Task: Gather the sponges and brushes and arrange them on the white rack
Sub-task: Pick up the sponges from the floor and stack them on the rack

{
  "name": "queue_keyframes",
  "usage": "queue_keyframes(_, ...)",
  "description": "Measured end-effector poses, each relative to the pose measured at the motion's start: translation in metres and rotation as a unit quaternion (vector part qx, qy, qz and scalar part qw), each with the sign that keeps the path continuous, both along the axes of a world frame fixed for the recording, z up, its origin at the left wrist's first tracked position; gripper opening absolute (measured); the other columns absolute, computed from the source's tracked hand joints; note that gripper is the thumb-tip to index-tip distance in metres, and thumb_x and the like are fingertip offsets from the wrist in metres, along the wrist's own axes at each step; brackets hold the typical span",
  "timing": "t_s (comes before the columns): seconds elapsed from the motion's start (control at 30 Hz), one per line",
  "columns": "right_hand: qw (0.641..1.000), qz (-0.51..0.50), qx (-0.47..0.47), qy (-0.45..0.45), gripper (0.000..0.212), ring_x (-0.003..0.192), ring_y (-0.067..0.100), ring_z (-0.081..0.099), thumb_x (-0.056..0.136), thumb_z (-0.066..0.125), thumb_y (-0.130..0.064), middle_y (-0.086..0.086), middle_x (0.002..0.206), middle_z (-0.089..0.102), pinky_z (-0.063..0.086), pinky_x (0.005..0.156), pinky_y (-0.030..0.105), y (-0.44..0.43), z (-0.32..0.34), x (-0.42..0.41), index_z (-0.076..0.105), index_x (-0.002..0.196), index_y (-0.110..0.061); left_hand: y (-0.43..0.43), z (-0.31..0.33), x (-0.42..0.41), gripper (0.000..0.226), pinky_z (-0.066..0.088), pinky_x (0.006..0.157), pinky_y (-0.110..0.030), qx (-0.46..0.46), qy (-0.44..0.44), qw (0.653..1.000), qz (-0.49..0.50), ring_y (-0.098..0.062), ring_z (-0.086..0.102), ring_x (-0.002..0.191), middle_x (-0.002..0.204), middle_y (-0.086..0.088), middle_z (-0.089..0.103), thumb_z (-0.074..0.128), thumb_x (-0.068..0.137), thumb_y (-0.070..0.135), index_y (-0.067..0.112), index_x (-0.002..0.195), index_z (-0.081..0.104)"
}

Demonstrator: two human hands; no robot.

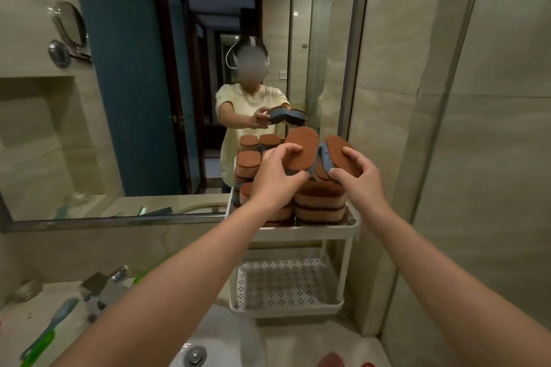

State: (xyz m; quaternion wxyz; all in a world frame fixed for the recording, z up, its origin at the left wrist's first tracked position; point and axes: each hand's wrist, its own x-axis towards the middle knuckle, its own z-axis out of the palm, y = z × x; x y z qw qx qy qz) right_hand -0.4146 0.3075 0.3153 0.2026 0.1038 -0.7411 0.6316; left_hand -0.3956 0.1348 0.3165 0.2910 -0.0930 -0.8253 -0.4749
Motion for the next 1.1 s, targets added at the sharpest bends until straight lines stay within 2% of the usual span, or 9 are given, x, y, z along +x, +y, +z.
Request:
queue_keyframes(0.07,1.0,0.003,0.003,-0.006,0.058,0.115,0.012,0.052,0.083,0.072,-0.019,-0.003,0.136,0.052,0.044,0.083,0.018,0.005,0.004,-0.022,0.053,0.137,-0.025,0.006,0.005,-0.019,0.044,0.036,0.074,-0.01,-0.032,0.007,0.999,0.019,-0.004,0.049,0.104,0.122,0.011,0.047,0.073,0.077,0.035,0.042,0.114,0.051)
queue_keyframes(0.13,1.0,0.003,0.006,-0.016,0.058,0.117,0.013,0.051,0.084,0.071,-0.02,-0.002,0.138,0.05,0.045,0.086,0.022,0.005,0.005,-0.044,0.051,0.138,-0.025,0.011,0.009,-0.037,0.044,0.042,0.072,-0.017,-0.057,-0.008,0.997,0.043,-0.006,0.053,0.1,0.12,0.01,0.048,0.072,0.076,0.044,0.042,0.113,0.049)
queue_keyframes(0.2,1.0,-0.004,0.008,-0.027,0.059,0.116,0.013,0.05,0.085,0.071,-0.02,0.001,0.139,0.05,0.046,0.089,0.025,0.002,0.003,-0.062,0.05,0.139,-0.023,0.012,0.01,-0.053,0.049,0.048,0.081,-0.029,-0.086,-0.037,0.993,0.077,-0.012,0.053,0.105,0.12,0.007,0.05,0.071,0.074,0.055,0.04,0.114,0.048)
queue_keyframes(0.3,0.999,-0.006,0.01,-0.047,0.059,0.111,0.012,0.049,0.085,0.071,-0.02,0.002,0.139,0.05,0.049,0.09,0.029,-0.003,-0.003,-0.086,0.05,0.139,-0.024,0.013,0.009,-0.073,0.059,0.044,0.097,-0.04,-0.144,-0.055,0.98,0.129,-0.02,0.046,0.116,0.119,0.002,0.054,0.067,0.071,0.063,0.033,0.117,0.048)
queue_keyframes(0.57,0.995,-0.018,0.02,-0.092,0.057,0.115,0.02,0.056,0.079,0.07,-0.022,0.003,0.134,0.056,0.051,0.099,0.043,-0.01,-0.017,-0.128,0.054,0.134,-0.026,0.017,0.002,-0.107,0.071,0.035,0.105,-0.04,-0.243,-0.084,0.947,0.19,-0.027,0.043,0.122,0.123,-0.004,0.054,0.06,0.07,0.072,0.023,0.12,0.048)
queue_keyframes(0.67,0.994,-0.018,0.033,-0.099,0.058,0.113,0.02,0.058,0.078,0.07,-0.023,0.002,0.132,0.058,0.051,0.097,0.039,-0.011,-0.021,-0.137,0.055,0.134,-0.027,0.016,-0.001,-0.113,0.075,0.033,0.107,-0.042,-0.28,-0.093,0.934,0.202,-0.028,0.044,0.121,0.123,-0.006,0.055,0.056,0.07,0.076,0.021,0.121,0.049)
queue_keyframes(0.8,0.995,-0.007,0.051,-0.091,0.056,0.105,0.013,0.055,0.079,0.069,-0.026,-0.001,0.13,0.059,0.047,0.086,0.028,-0.013,-0.026,-0.139,0.055,0.133,-0.027,0.015,-0.005,-0.114,0.078,0.03,0.11,-0.045,-0.318,-0.059,0.917,0.232,-0.029,0.046,0.118,0.118,-0.007,0.057,0.053,0.068,0.078,0.019,0.118,0.05)
queue_keyframes(0.9,0.994,-0.003,0.074,-0.079,0.057,0.101,0.009,0.052,0.079,0.069,-0.029,-0.002,0.13,0.058,0.044,0.084,0.027,-0.014,-0.029,-0.138,0.055,0.134,-0.027,0.013,-0.007,-0.113,0.078,0.028,0.111,-0.045,-0.325,-0.054,0.914,0.238,-0.029,0.045,0.118,0.119,-0.007,0.054,0.054,0.068,0.075,0.017,0.119,0.048)
queue_keyframes(1.1,0.983,-0.02,0.161,-0.086,0.06,0.122,0.022,0.051,0.081,0.068,-0.03,0.003,0.143,0.047,0.044,0.093,0.034,-0.014,-0.03,-0.136,0.05,0.138,-0.027,0.012,-0.01,-0.108,0.072,0.017,0.117,-0.05,-0.346,-0.088,0.906,0.229,-0.028,0.04,0.127,0.129,-0.006,0.049,0.056,0.074,0.07,0.017,0.123,0.05)
